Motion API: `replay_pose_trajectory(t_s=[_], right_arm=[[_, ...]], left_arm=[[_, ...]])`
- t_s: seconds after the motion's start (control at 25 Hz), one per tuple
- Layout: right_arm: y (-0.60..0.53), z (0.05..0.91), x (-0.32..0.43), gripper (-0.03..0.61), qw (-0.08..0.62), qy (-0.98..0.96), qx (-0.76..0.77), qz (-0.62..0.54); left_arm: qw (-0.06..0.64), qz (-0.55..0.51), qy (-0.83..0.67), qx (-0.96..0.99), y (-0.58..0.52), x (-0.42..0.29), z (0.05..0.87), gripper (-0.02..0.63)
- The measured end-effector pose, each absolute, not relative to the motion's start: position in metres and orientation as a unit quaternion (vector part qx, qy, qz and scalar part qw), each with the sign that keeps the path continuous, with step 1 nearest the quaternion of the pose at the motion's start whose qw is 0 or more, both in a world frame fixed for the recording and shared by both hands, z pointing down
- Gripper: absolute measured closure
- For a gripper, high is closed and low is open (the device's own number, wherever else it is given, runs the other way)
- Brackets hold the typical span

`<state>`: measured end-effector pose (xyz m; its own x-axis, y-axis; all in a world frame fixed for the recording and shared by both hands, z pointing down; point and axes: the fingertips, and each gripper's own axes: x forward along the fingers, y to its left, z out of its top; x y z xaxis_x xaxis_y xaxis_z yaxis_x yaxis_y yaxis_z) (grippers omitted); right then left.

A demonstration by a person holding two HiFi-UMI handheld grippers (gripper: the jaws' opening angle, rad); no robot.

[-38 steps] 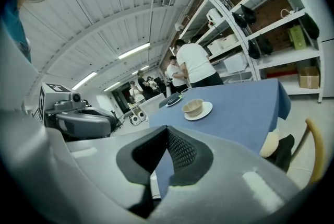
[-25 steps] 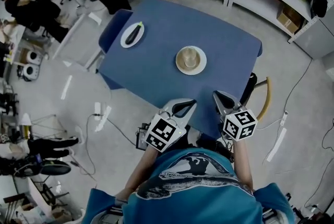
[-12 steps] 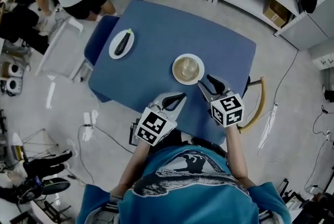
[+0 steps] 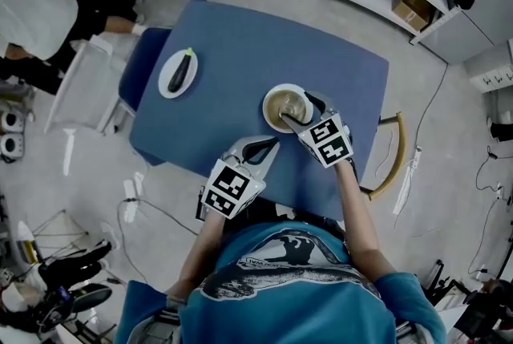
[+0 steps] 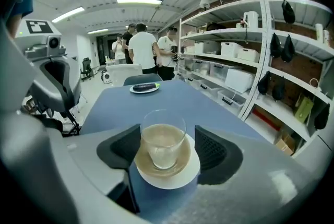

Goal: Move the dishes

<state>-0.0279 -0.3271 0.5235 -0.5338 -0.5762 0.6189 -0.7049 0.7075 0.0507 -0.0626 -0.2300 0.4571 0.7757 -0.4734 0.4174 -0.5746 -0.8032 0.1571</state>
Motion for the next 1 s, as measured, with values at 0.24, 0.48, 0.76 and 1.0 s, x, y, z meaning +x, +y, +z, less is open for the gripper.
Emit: replay_pose_trajectory(t_s=[0.24,0.48,0.76,1.0], right_arm=[[-0.330,0.536,-0.037,0.296,0.301,-0.869,0.371,0.130],[-0.331,0.537,-0.036,0.299,0.298,-0.861,0.390,0.135],[-0.320,0.529,-0.046,0.299,0.324,-0.862,0.380,0.087],[-0.322,0.497,-0.062,0.301,0.303,-0.877,0.368,0.058]], left_arm=[[0.144,0.199,-0.303,0.921,-0.230,-0.090,0.470,0.600],[0.174,0.190,-0.316,0.913,-0.226,-0.110,0.480,0.600],[0.189,0.180,-0.311,0.914,-0.222,-0.114,0.485,0.600],[0.174,0.183,-0.314,0.915,-0.227,-0.112,0.483,0.600]])
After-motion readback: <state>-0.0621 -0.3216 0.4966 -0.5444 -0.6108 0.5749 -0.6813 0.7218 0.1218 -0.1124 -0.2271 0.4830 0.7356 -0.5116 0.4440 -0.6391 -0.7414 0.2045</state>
